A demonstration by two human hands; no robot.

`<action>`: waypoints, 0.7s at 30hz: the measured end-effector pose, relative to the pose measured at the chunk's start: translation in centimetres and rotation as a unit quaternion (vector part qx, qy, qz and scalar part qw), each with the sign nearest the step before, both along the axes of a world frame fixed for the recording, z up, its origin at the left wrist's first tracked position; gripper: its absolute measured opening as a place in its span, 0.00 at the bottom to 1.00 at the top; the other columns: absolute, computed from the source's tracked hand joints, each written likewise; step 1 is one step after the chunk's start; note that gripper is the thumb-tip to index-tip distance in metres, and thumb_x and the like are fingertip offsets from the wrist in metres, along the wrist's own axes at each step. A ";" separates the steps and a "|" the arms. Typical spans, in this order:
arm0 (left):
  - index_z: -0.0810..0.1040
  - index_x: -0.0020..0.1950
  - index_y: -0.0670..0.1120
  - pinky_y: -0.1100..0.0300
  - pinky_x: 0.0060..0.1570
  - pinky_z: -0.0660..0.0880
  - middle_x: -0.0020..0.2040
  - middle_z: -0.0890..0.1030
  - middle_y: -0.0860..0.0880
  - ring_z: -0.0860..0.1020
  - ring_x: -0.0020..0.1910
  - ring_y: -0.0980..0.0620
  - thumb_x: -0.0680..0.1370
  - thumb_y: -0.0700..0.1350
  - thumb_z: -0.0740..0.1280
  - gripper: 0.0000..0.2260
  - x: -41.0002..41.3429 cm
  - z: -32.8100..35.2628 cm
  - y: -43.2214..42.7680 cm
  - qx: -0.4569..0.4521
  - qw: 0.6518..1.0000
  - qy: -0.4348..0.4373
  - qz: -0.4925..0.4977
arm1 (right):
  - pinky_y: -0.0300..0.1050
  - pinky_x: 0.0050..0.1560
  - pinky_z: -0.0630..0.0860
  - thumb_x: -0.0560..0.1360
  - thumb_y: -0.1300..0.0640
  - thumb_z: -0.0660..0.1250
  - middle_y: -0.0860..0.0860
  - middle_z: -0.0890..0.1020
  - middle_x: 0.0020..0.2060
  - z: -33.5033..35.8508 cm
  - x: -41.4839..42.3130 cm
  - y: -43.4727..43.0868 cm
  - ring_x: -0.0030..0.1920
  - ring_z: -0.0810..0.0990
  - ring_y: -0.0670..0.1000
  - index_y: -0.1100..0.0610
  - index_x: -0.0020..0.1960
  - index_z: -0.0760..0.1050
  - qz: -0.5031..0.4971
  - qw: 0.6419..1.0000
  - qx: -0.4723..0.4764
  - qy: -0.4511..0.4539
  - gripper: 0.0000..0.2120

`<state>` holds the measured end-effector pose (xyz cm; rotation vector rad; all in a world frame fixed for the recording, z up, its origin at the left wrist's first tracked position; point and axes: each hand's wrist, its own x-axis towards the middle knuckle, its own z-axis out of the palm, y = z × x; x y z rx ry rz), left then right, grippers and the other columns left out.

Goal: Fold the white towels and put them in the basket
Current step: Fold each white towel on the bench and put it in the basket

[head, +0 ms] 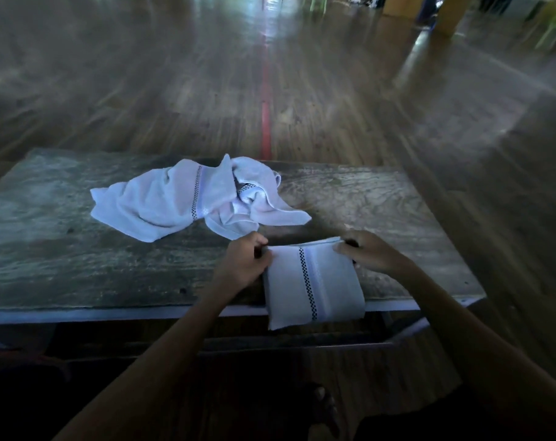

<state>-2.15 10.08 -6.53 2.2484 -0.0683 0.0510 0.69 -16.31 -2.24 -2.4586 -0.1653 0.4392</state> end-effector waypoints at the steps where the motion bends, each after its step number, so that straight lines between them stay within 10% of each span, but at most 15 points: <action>1: 0.78 0.55 0.44 0.59 0.52 0.74 0.52 0.82 0.47 0.79 0.52 0.50 0.74 0.47 0.66 0.12 -0.1 0.2 -0.3 0.023 1.000 -0.018 -0.003 | 0.46 0.39 0.71 0.78 0.54 0.63 0.63 0.80 0.41 -0.2 -0.1 -0.2 0.41 0.80 0.59 0.67 0.48 0.75 0.002 1.000 -0.005 -0.020 0.14; 8: 0.80 0.50 0.49 0.59 0.43 0.71 0.49 0.78 0.52 0.76 0.50 0.51 0.75 0.48 0.67 0.06 -0.2 1.1 -1.2 0.134 0.988 -0.075 -0.029 | 0.37 0.38 0.71 0.72 0.59 0.72 0.49 0.81 0.39 0.3 0.4 -1.1 0.40 0.79 0.45 0.55 0.46 0.75 0.013 0.997 0.049 -0.054 0.06; 21: 0.77 0.41 0.49 0.65 0.40 0.72 0.38 0.80 0.54 0.78 0.39 0.58 0.75 0.39 0.67 0.05 0.7 -0.1 -0.3 -0.025 0.998 -0.051 -0.003 | 0.41 0.51 0.74 0.75 0.62 0.67 0.51 0.81 0.49 0.0 1.2 0.4 0.50 0.79 0.46 0.52 0.42 0.72 0.028 0.991 0.110 -0.064 0.07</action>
